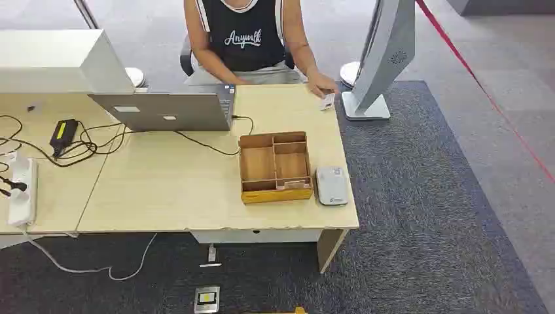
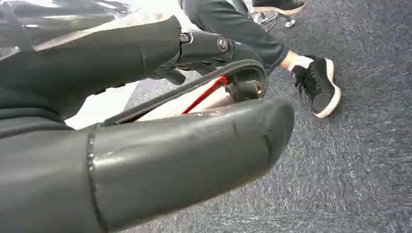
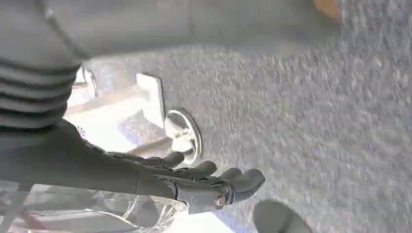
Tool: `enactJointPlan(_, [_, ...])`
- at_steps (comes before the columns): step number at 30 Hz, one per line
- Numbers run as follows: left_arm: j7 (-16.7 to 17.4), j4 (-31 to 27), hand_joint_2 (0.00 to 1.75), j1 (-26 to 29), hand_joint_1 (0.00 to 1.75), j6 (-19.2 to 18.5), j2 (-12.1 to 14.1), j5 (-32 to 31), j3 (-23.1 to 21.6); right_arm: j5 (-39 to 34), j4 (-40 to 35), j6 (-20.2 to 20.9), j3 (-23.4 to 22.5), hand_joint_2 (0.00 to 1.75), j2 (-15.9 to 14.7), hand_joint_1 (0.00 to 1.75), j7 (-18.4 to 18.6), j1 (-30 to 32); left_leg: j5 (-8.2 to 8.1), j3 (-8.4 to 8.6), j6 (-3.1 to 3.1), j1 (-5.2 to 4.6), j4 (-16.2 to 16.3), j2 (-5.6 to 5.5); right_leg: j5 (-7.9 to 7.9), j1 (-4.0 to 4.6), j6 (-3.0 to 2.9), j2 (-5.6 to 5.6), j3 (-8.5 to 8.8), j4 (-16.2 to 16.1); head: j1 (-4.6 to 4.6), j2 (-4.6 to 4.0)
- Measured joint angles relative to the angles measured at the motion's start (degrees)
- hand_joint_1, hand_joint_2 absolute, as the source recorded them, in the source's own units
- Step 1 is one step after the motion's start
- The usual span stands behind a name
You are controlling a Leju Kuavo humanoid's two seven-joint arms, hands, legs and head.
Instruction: Pass the card to the sensor for recognition and then transmit it.
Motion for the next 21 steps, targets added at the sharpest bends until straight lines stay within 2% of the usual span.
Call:
enactJointPlan(10, [0.9,0.0,0.00,0.0,0.00,-1.1,-0.2,-1.3,0.0,0.1,-0.5,-1.9,7.1,1.75,-7.0,0.00,1.9,-11.5,0.15,0.04,0.12,-0.13,0.0,0.02,0.18,-0.13,0.15,0.05,-0.01,0.0,-0.04,0.00])
enactJointPlan(12, [0.8,0.0,0.00,0.0,0.00,-1.2,-0.3,-1.4,0.0,0.1,-0.5,-2.1,8.0,1.75,-7.6,0.00,2.0,-13.3,0.15,0.05,0.13,-0.13,0.0,0.02,0.18,-0.13,0.15,0.05,0.00,0.0,-0.04,0.00])
enactJointPlan(21, [0.7,0.0,0.00,0.1,0.00,-1.2,-0.7,-1.5,0.0,0.2,-0.2,-6.4,15.7,1.75,-12.6,0.00,4.1,-25.5,0.22,-0.04,0.20,-0.21,0.0,0.07,0.32,-0.21,0.16,0.08,-0.10,0.0,-0.02,0.00])
